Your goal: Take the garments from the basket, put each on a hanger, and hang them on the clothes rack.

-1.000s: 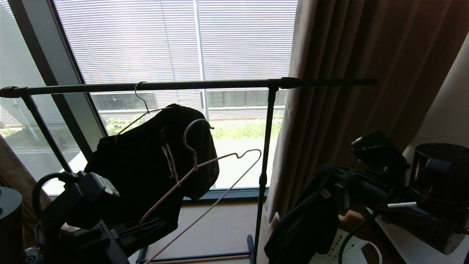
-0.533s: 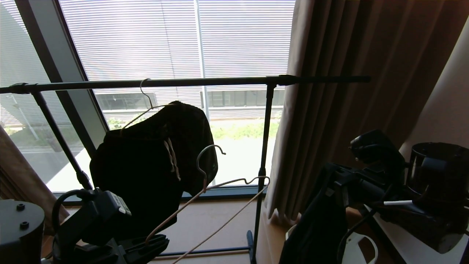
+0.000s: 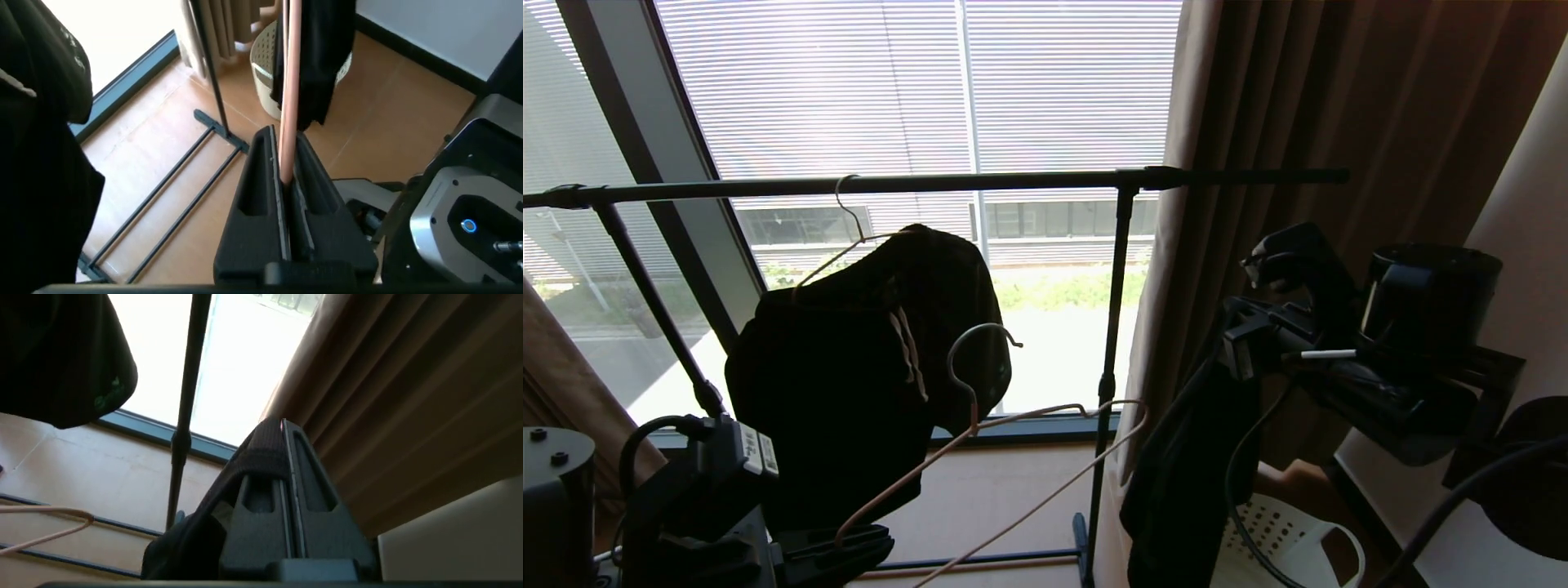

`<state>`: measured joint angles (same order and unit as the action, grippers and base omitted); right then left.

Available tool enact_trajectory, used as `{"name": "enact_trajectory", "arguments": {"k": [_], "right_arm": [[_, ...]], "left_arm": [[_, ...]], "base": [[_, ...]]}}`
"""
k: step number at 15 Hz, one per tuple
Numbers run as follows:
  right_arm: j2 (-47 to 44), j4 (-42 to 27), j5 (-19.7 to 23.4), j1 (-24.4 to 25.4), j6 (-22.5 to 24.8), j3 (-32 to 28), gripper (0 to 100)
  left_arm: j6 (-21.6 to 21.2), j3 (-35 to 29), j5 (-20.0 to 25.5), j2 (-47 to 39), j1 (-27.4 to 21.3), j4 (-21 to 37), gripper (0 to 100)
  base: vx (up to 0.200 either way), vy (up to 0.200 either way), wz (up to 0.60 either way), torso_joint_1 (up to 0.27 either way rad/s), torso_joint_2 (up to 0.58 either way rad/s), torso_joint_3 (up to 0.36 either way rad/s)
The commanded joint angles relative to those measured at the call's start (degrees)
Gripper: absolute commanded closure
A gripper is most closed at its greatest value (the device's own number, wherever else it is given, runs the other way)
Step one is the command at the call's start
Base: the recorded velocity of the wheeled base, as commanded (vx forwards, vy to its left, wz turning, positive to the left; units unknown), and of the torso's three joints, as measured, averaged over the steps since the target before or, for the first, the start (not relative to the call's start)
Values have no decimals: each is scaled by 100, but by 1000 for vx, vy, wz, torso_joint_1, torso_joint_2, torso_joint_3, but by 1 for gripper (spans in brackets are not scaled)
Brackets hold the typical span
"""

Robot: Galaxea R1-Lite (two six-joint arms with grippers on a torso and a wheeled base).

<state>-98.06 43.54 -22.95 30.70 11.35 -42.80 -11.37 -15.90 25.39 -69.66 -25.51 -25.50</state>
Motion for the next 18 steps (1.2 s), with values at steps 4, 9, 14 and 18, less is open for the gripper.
{"name": "enact_trajectory", "arguments": {"k": [4, 9, 14, 18], "right_arm": [[-644, 102, -394, 33, -142, -457, 100], [-583, 102, -412, 402, -186, -404, 100], [-574, 84, -614, 762, -458, -352, 100], [-424, 75, -614, 921, -449, -220, 100]], "left_arm": [[-155, 60, 844, -646, 679, -535, 100], [-137, 456, 871, -1551, 556, -2046, 100], [-111, 473, 862, -1551, 433, -2169, 100], [100, 482, 853, -1533, 460, -2451, 100]], "base": [[0, 0, 0, 0, 0, 0], [0, 0, 0, 0, 0, 0], [0, 0, 0, 0, 0, 0], [0, 0, 0, 0, 0, 0]]}}
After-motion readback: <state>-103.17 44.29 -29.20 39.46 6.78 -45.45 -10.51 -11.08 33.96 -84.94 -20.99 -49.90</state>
